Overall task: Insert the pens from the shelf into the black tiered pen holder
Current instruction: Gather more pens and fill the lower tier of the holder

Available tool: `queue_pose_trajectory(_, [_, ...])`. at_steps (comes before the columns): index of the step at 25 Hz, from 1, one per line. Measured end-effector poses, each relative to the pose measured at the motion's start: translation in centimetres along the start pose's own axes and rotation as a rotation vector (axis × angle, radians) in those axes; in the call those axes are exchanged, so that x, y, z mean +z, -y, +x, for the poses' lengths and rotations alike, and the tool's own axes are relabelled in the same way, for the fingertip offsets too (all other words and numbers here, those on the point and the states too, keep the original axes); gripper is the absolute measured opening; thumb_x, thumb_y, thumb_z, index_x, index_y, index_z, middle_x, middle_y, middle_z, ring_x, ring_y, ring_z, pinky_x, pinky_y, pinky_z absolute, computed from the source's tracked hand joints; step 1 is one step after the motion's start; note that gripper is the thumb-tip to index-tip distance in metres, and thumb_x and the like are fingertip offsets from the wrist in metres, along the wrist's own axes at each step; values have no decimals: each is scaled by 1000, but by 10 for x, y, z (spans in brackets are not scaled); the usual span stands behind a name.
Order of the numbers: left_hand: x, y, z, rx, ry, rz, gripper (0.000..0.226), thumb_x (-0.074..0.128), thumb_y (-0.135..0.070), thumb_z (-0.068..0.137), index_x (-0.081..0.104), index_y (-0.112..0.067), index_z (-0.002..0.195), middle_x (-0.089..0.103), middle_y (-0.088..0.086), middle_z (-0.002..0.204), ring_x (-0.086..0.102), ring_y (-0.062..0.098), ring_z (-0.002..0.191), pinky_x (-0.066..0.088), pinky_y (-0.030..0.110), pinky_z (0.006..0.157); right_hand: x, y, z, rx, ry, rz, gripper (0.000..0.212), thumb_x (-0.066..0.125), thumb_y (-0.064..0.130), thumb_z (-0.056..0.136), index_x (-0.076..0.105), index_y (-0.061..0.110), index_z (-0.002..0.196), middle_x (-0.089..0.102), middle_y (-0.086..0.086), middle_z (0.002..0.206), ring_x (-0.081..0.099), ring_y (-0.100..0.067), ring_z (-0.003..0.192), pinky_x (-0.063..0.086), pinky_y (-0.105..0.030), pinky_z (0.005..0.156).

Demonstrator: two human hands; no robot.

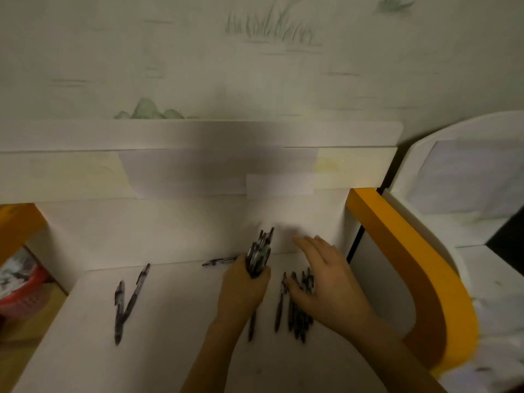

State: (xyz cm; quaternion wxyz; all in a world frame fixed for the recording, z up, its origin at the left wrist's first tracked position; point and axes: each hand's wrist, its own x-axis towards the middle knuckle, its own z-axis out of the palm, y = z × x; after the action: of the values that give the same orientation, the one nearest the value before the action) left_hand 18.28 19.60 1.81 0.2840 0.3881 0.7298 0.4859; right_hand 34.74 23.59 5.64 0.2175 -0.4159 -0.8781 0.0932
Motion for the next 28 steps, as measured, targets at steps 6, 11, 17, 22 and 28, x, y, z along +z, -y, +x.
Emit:
queue_pose_trajectory(6, [-15,-47,-14,151,72,-64,11,63,-25,88,60,-14,88,61,17,73,55,12,52,47,20,47,-50,20,-15,15,-136,-78,74,50,57,87,17,37,150,21,7,158,8,-12,148,15,-42,121])
queue_pose_trajectory(11, [5,-125,-45,304,165,-77,15,64,-27,88,56,-21,77,52,-2,58,52,12,51,43,23,49,-119,1,-47,34,-347,-152,73,52,57,86,25,32,149,27,9,156,16,-11,147,22,-43,119])
queue_pose_trajectory(17, [78,-219,-120,519,295,-153,7,66,-27,88,60,-24,86,55,-7,61,54,7,55,41,19,52,-204,-63,-127,169,-524,-235,73,54,56,86,21,38,149,28,11,156,14,-9,147,21,-44,119])
queue_pose_trajectory(22, [192,-274,-197,544,457,-198,11,68,-25,87,58,-25,82,52,-8,52,49,7,46,37,16,40,-273,-143,-215,307,-582,-274,75,56,59,84,19,41,148,25,14,156,12,-7,147,16,-40,121])
queue_pose_trajectory(28, [320,-309,-266,525,593,-218,13,67,-23,87,59,-25,76,50,-12,43,45,5,39,38,22,44,-332,-244,-306,410,-536,-312,75,50,61,83,19,39,149,27,11,156,14,-10,147,20,-44,120])
